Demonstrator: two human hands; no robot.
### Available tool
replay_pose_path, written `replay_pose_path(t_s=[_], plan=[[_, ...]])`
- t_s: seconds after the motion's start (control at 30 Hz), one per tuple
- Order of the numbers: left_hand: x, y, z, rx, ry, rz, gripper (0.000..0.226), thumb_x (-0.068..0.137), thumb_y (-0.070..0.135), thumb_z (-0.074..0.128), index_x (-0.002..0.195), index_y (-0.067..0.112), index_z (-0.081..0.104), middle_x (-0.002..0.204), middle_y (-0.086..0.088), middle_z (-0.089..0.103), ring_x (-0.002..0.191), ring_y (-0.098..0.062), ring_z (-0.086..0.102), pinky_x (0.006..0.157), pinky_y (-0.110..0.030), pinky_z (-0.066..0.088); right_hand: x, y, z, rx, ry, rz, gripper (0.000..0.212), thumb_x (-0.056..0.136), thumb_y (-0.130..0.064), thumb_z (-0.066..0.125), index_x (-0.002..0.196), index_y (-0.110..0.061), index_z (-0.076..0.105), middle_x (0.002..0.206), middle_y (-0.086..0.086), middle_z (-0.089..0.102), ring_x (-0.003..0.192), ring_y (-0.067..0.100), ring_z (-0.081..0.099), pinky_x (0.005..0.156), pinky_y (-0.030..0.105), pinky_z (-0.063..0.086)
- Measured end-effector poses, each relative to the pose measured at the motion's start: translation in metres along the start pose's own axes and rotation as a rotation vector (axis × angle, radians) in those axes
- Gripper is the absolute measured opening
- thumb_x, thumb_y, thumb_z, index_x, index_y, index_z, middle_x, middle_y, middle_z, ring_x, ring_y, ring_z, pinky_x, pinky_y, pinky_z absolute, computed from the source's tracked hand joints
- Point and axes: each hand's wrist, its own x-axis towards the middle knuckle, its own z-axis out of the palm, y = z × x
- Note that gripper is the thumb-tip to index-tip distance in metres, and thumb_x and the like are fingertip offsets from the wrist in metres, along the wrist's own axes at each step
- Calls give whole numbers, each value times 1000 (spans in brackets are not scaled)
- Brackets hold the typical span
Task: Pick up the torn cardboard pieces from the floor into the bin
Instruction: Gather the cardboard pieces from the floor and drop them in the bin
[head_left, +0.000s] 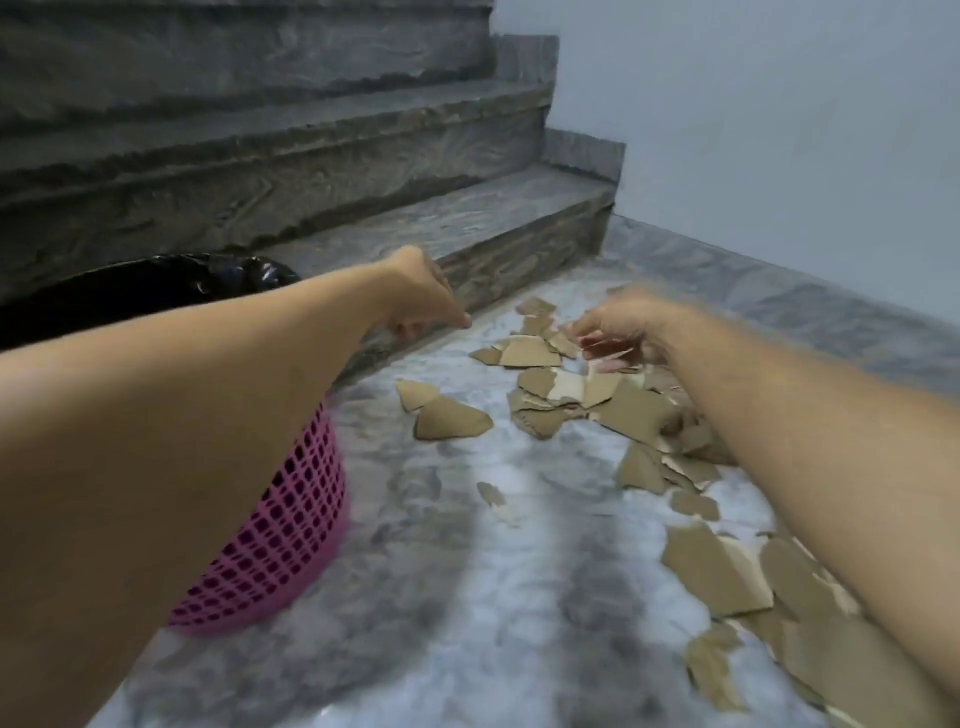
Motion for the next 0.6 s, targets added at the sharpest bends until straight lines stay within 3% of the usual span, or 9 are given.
replay_pose_path(t_s=[0.13, 0.23, 0.3, 0.4, 0.6], plan=[[40, 6, 50, 30, -158, -72, 41, 79, 27, 80, 110, 5, 65, 87, -6, 66, 76, -19, 64, 55, -29, 52, 36, 48, -25, 4, 3, 78, 14, 91, -20, 69, 103, -13, 64, 86, 2, 65, 70, 10, 64, 61, 30, 59], [67, 9, 77, 27, -219, -152, 50, 81, 26, 78, 121, 1, 60, 102, -10, 66, 89, -24, 66, 72, -38, 58, 54, 76, -44, 4, -23, 150, 10, 91, -21, 70, 93, -14, 62, 83, 4, 64, 73, 13, 63, 77, 37, 60], [75, 14, 85, 56, -246, -202, 52, 83, 26, 76, 124, -1, 57, 113, -15, 64, 96, -28, 66, 82, -42, 58, 62, 90, -55, -1, -53, 212, 12, 92, -22, 68, 91, -14, 59, 80, 2, 62, 69, 12, 61, 76, 36, 60], [75, 19, 85, 112, -283, -250, 53, 84, 25, 75, 125, -2, 57, 116, -17, 64, 102, -30, 66, 84, -43, 57, 68, 104, -64, 35, -76, 270, 14, 92, -22, 68, 95, -14, 58, 82, 3, 59, 67, 13, 59, 64, 35, 58], [78, 20, 62, 120, -287, -313, 53, 86, 25, 73, 127, -3, 55, 115, -16, 61, 101, -31, 64, 88, -47, 56, 69, 104, -64, 68, -123, 345, 27, 93, -21, 66, 114, -12, 53, 95, 7, 54, 84, 20, 57, 79, 43, 54]])
